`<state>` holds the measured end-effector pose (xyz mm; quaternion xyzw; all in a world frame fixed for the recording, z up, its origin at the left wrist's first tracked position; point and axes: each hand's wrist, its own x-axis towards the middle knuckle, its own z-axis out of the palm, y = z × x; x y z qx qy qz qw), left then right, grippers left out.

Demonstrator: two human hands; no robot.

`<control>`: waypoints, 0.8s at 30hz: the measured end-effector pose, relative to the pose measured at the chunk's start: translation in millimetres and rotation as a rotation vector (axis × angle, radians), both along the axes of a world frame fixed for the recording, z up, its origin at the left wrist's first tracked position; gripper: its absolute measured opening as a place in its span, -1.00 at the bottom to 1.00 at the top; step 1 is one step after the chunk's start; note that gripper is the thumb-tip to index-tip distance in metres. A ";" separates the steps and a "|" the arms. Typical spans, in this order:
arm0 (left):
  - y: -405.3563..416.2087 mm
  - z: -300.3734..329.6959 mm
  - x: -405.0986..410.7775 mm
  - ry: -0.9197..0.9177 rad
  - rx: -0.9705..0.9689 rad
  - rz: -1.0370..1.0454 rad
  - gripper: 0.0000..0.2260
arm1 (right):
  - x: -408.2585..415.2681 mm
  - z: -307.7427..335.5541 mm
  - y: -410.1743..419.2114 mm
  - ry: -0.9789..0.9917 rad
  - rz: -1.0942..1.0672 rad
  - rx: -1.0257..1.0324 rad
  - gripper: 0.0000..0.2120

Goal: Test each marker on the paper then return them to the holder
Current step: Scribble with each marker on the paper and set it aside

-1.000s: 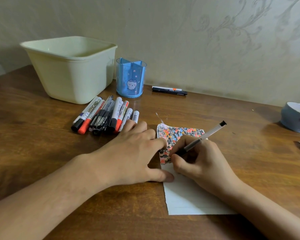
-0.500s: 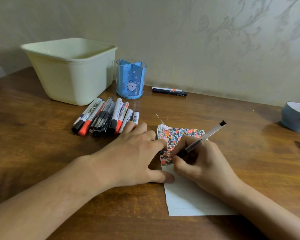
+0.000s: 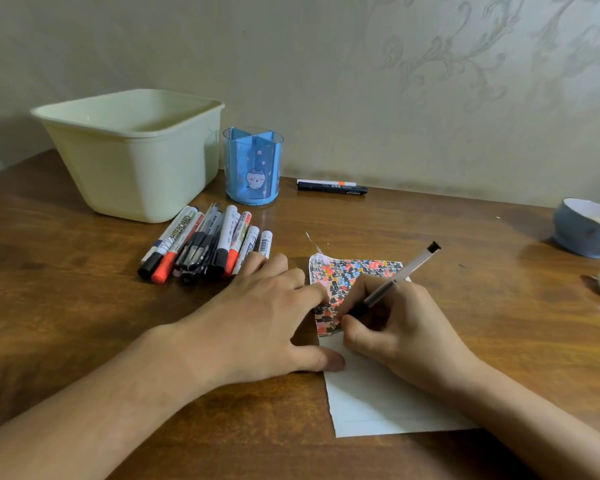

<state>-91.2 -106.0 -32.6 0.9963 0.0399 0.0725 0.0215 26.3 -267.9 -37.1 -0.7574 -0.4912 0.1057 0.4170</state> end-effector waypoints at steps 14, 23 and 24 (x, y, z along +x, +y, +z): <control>1.2 15.7 -2.8 -0.016 -0.197 0.037 -0.47 | 22.1 14.6 -10.3 0.464 -0.038 0.216 -0.80; 9.2 12.2 3.8 -0.110 -0.458 0.000 -0.60 | 22.4 19.0 -12.9 0.574 0.004 0.310 -0.79; 10.5 11.9 3.9 -0.131 -0.488 0.010 -0.60 | 21.9 19.9 -13.5 0.559 0.012 0.314 -0.81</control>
